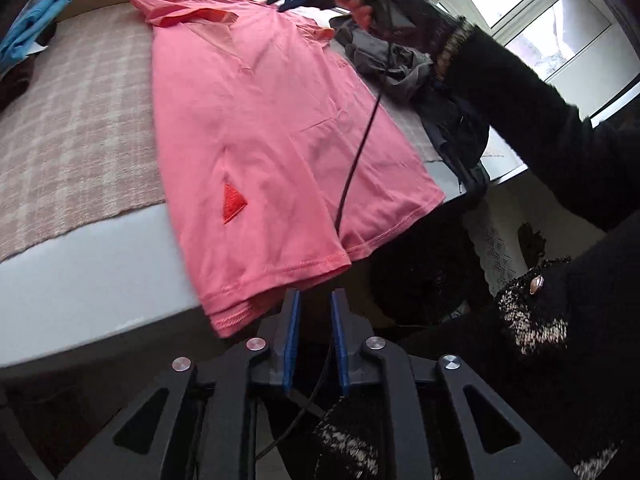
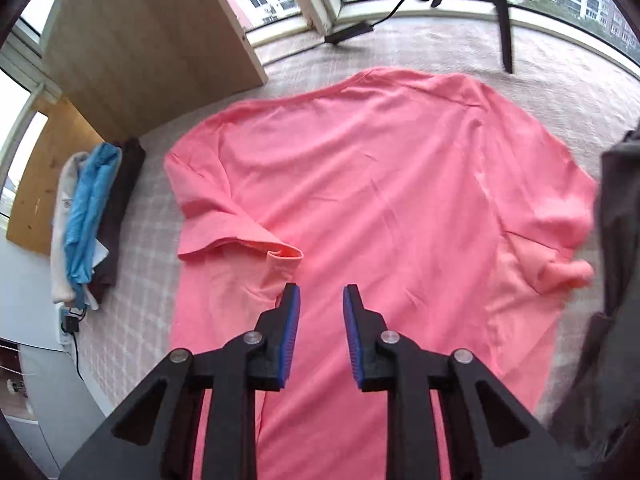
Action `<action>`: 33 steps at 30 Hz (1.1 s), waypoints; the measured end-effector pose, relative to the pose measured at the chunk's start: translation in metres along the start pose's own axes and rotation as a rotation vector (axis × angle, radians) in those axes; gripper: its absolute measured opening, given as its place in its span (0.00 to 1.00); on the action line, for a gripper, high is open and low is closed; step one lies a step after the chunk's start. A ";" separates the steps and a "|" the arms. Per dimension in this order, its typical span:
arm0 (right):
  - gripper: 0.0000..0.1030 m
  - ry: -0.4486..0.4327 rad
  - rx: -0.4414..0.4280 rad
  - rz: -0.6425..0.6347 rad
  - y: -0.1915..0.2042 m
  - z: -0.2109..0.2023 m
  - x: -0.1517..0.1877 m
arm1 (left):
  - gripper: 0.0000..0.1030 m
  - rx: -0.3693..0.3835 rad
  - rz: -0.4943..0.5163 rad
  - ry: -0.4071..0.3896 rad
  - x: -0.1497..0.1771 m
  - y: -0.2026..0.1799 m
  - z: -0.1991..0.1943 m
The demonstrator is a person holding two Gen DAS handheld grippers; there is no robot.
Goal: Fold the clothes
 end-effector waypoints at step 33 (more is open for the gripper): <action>0.35 0.255 -0.010 -0.777 0.167 0.128 -0.087 | 0.24 -0.050 -0.233 -0.046 -0.113 0.021 0.087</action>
Point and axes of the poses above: each gripper's, at about its wrist camera, not at the fingertips, and z roughly the way its jaws point, y to its left, x to its underside, the point moved 3 cm from there along z, roughly the way its jaws point, and after that the axes turned 13 degrees about -z, right-handed, at the moved point
